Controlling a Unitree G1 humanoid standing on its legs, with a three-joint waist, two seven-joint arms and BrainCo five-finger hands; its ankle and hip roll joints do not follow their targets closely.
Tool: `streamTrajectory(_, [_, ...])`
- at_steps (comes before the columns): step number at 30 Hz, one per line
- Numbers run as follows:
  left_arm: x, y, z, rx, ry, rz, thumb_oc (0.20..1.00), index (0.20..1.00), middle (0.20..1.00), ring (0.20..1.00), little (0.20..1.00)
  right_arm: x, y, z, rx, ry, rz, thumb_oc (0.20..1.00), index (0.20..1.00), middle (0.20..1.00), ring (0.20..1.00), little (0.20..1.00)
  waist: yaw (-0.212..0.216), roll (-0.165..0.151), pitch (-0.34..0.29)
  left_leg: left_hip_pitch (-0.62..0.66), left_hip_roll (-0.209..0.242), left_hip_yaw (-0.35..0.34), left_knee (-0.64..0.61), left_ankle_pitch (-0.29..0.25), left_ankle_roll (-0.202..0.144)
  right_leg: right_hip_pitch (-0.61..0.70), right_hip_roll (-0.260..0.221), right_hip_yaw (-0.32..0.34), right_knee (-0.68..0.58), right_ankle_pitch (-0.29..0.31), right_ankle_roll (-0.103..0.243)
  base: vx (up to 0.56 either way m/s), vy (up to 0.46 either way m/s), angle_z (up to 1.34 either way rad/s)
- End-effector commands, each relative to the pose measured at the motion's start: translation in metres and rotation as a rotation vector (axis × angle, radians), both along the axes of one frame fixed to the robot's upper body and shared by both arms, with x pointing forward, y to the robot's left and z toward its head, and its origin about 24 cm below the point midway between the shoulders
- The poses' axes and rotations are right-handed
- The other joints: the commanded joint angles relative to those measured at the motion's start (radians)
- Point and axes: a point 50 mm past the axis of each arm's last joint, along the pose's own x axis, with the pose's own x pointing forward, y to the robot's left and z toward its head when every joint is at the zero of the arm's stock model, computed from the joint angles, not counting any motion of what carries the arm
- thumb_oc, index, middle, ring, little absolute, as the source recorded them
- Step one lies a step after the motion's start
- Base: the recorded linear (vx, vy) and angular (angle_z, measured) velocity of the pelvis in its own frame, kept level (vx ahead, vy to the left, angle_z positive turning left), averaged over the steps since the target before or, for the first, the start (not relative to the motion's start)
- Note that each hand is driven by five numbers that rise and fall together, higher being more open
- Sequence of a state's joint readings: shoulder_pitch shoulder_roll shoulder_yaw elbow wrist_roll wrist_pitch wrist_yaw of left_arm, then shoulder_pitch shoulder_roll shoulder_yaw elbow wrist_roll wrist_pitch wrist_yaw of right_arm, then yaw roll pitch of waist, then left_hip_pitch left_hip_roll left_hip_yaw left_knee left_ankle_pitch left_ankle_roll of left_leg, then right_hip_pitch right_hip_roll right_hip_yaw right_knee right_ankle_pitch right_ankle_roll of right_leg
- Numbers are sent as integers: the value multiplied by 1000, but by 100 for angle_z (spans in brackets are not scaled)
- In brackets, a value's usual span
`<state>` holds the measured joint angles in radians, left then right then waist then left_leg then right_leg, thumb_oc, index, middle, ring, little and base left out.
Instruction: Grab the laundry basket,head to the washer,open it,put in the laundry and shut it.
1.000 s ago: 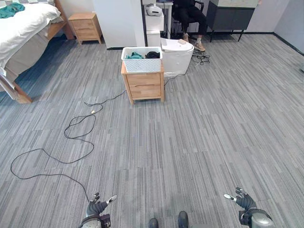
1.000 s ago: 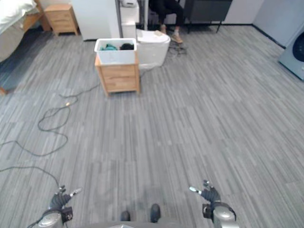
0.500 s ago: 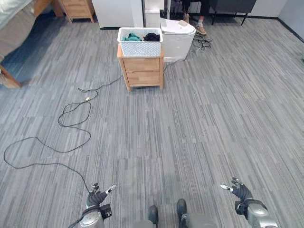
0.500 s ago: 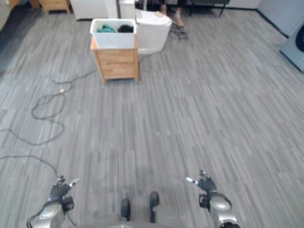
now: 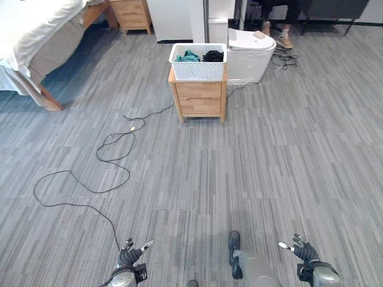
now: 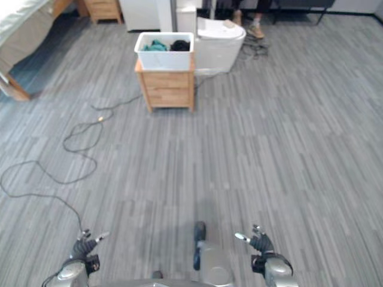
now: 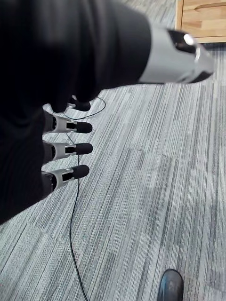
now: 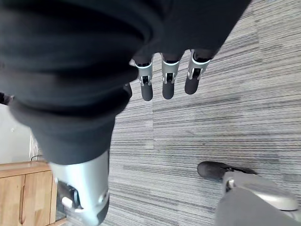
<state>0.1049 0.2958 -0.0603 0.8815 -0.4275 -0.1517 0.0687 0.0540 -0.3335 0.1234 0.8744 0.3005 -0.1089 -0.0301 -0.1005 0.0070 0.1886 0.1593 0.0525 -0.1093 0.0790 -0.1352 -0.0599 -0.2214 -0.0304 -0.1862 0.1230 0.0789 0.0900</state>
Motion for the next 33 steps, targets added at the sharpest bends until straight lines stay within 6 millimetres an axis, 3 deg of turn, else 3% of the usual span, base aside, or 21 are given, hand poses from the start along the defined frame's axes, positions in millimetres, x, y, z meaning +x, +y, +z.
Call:
streamTrajectory(1, [25,6,15,39,-94,-48,1000,1000,1000,1000,1000,20,-6,15,-49,-94,25,1000,1000,1000,1000,1000,-9,-16,-20,5,-55,37,150,192,-77,38,-13,11,-67,39,1,210,-110,15])
streamTrajectory(2, [25,4,14,31,-92,-51,1000,1000,1000,1000,1000,20,-9,16,-58,-91,19,1000,1000,1000,1000,1000,-3,-24,-18,-35,-42,78,211,217,-80,78,-19,10,-72,15,-14,219,-82,3])
streamTrajectory(3, [26,1,13,26,-88,-55,1000,1000,1000,1000,1000,21,-10,16,-61,-92,15,1000,1000,1000,1000,1000,-1,-33,-17,-78,-29,121,193,212,-65,100,-33,8,-77,1,-12,298,-108,-15])
streamTrajectory(5, [28,-2,13,23,-91,-67,1000,1000,1000,1000,1000,21,-11,16,-64,-90,6,1000,1000,1000,1000,1000,28,-44,-14,-165,-25,194,151,155,-35,161,-46,24,-93,-29,-3,288,-26,-12])
streamTrajectory(7, [28,-2,14,27,-92,-72,1000,1000,1000,1000,1000,21,-12,17,-70,-90,9,1000,1000,1000,1000,1000,35,-46,-14,-196,-24,221,112,144,-28,180,-50,28,-101,-40,2,245,12,-3])
streamTrajectory(9, [28,-3,13,35,-84,-86,1000,1000,1000,1000,1000,18,-13,14,-106,-58,41,1000,1000,1000,1000,1000,66,-41,-16,-301,-2,293,17,221,-30,251,-41,47,-118,-80,3,315,29,-39])
streamTrajectory(10, [28,-2,14,35,-84,-86,1000,1000,1000,1000,1000,18,-13,14,-105,-58,41,1000,1000,1000,1000,1000,67,-41,-15,-300,-2,294,16,221,-30,252,-41,47,-118,-81,3,342,50,-36])
streamTrajectory(11, [25,-1,12,44,-72,-86,1000,1000,1000,1000,1000,16,-13,13,-118,-40,45,1000,1000,1000,1000,1000,90,-32,-12,-362,29,318,-39,301,-41,300,-24,65,-123,-106,0,233,34,-27])
streamTrajectory(12, [25,-1,12,44,-71,-86,1000,1000,1000,1000,1000,16,-13,12,-117,-40,45,1000,1000,1000,1000,1000,91,-35,-9,-355,25,321,-44,301,-42,305,-27,66,-122,-110,1,464,87,-24])
streamTrajectory(13, [20,1,10,45,-54,-70,1000,1000,1000,1000,1000,12,-13,9,-115,-16,41,1000,1000,1000,1000,1000,115,-33,-12,-383,47,315,-102,339,-46,346,-22,92,-118,-136,3,250,52,-33])
streamTrajectory(16, [18,2,10,46,-50,-64,1000,1000,1000,1000,1000,9,-12,7,-114,-4,41,1000,1000,1000,1000,1000,127,-38,-13,-381,47,303,-125,354,-50,372,-30,105,-111,-155,6,278,78,-36])
streamTrajectory(18, [17,7,8,57,-29,-46,1000,1000,1000,1000,1000,3,-13,2,-107,27,26,1000,1000,1000,1000,1000,143,-43,-34,-401,95,305,-126,400,-73,437,-54,134,-100,-185,24,484,249,-53])
streamTrajectory(22, [20,9,10,61,-36,-59,1000,1000,1000,1000,1000,0,-11,-1,-85,35,-1,1000,1000,1000,1000,1000,142,-56,-57,-404,83,322,-62,380,-52,471,-105,132,-90,-181,54,263,208,-26])
streamTrajectory(23, [24,10,13,68,-51,-63,1000,1000,1000,1000,1000,2,-8,-1,-65,25,-15,1000,1000,1000,1000,1000,139,-74,-70,-410,62,323,-5,333,-34,450,-148,143,-57,-132,75,286,272,-13])
streamTrajectory(25, [25,11,14,69,-55,-64,1000,1000,1000,1000,1000,4,-4,-2,-52,21,-17,1000,1000,1000,1000,1000,142,-84,-76,-413,54,332,18,307,-23,432,-168,155,-35,-100,87,186,190,-2])
streamTrajectory(26, [27,13,15,86,-53,-78,1000,1000,1000,1000,1000,11,1,0,-37,4,-5,1000,1000,1000,1000,1000,142,-96,-75,-402,33,339,37,266,-1,396,-201,174,36,3,100,178,226,-3])
streamTrajectory(27, [29,16,18,91,-63,-79,1000,1000,1000,1000,1000,16,4,2,-31,-13,5,1000,1000,1000,1000,1000,143,-95,-70,-390,28,343,35,253,13,363,-208,192,97,46,98,178,225,-16])
streamTrajectory(30, [29,20,20,107,-65,-77,1000,1000,1000,1000,1000,23,8,5,-20,-45,10,1000,1000,1000,1000,1000,131,-81,-57,-336,17,345,13,221,32,302,-200,194,188,74,85,188,227,-16])
streamTrajectory(33, [31,21,22,111,-70,-81,1000,1000,1000,1000,1000,28,11,8,-14,-66,26,1000,1000,1000,1000,1000,81,-51,-26,-198,-19,314,-47,172,50,128,-111,151,219,34,59,381,277,4])
